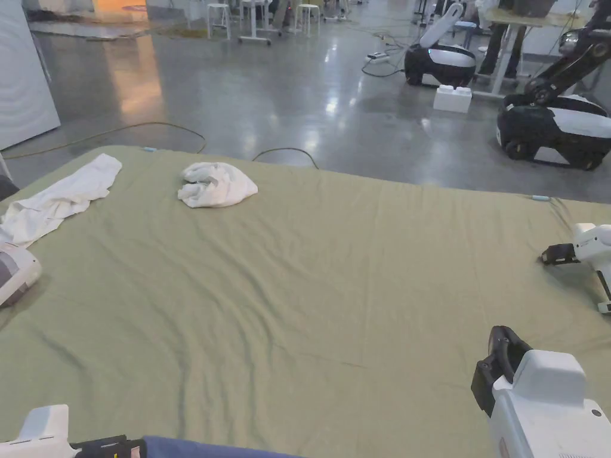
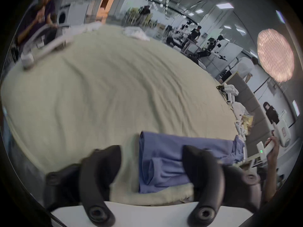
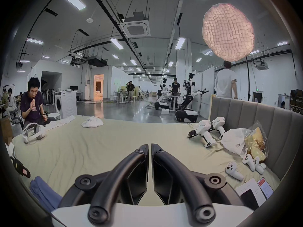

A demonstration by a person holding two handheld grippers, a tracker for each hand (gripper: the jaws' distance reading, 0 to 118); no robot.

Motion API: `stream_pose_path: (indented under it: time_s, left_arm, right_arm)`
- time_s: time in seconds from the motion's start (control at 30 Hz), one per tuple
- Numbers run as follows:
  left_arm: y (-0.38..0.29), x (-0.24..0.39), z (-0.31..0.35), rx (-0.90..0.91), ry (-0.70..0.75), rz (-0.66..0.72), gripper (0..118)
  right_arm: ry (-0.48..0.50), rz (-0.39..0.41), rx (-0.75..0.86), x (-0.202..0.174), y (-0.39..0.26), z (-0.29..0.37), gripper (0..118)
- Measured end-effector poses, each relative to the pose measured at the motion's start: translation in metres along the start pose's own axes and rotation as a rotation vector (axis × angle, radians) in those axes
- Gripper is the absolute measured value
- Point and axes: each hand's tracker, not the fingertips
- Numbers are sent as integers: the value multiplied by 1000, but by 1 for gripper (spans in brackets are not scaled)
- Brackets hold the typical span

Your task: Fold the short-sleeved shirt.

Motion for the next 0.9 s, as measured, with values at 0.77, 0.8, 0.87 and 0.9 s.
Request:
stream_pose_path:
  time_s: [0.77,0.8,0.87,0.9]
  left_arm:
    - [-7,-35,-59,-131,-366,272,8]
    - [-5,-35,-55,-129,-361,249,7]
    - [0,-31,-44,-116,-356,230,7]
    - [3,-28,-37,-110,-364,226,6]
  right_arm:
    - [5,-38,-126,1,-21,-2,2]
    - [6,-34,-129,1,-21,-3,2]
    - [7,-29,-130,3,-20,-3,2]
    - [6,-28,-129,3,-19,-3,2]
